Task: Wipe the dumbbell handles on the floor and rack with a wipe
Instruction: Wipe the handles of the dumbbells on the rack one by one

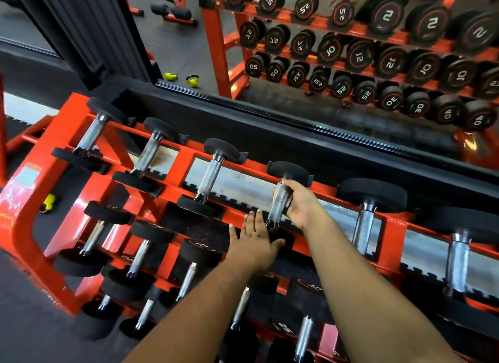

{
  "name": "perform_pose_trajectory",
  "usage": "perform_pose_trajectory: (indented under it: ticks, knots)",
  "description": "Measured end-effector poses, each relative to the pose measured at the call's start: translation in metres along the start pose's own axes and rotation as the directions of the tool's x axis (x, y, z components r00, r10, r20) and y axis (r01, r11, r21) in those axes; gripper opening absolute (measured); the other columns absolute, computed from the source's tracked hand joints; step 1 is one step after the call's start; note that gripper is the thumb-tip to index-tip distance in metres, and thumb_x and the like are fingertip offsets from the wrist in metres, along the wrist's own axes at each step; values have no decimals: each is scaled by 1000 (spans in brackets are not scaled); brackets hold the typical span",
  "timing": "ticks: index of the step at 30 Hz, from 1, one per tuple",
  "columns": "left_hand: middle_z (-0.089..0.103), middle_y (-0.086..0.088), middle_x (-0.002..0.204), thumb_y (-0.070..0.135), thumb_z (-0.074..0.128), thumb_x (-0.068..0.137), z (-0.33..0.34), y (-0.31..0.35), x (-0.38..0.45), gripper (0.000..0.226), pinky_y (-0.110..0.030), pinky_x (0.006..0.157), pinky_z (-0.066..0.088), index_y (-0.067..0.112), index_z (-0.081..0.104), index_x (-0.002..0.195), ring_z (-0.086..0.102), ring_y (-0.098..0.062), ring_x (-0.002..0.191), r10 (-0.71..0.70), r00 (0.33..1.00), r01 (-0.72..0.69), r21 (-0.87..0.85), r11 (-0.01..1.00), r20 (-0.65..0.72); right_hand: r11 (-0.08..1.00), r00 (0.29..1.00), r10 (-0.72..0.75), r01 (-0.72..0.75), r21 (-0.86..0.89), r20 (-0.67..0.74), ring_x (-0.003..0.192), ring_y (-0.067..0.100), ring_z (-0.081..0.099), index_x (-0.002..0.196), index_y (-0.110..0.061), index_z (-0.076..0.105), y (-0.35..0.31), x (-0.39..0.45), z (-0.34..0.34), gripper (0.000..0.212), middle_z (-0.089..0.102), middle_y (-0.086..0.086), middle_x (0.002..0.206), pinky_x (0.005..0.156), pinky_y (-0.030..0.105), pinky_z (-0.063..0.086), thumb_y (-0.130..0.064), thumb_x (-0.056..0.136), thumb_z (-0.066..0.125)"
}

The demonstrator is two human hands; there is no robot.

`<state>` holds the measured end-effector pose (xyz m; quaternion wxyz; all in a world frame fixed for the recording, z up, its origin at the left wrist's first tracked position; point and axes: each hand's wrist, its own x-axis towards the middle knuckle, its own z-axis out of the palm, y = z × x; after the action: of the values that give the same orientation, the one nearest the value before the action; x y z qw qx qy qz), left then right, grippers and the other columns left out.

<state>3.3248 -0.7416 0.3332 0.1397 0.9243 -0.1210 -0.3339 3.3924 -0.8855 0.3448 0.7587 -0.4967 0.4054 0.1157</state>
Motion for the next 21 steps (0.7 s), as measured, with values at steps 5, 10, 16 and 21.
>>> perform_pose_trajectory:
  ticks: [5,10,16,21]
  knots:
    - [-21,-8,168,64,23,103,3,-2,1,89,-57,123,-11,11,-24,157,-20,-21,154,9,1000,-9,-8,1000,-22,995,996,-89,89,-39,10,111,29,63,118,-13,65,8,3,-11,29,69,11,116,105,49,47,-27,92,69]
    - [-20,-7,168,63,26,103,0,1,-1,89,-57,123,-11,11,-22,157,-19,-20,155,5,1000,-5,-17,1000,-22,999,998,-2,4,-37,66,101,26,70,128,-6,61,9,3,3,43,71,14,110,97,43,54,-31,94,68]
    - [-20,-8,168,63,26,103,2,-2,1,89,-57,123,-11,12,-23,157,-19,-21,155,10,1000,-10,-16,1000,-27,997,993,-49,55,-50,106,112,30,66,119,-14,68,22,8,-21,38,70,13,120,103,49,51,-38,90,71]
    - [-19,-8,168,62,26,103,0,0,0,89,-58,123,-10,11,-22,157,-20,-20,154,2,1000,-3,-12,1000,-15,996,990,48,-37,-86,132,103,29,72,119,-9,68,29,-2,-9,40,75,13,109,101,46,54,-41,94,67]
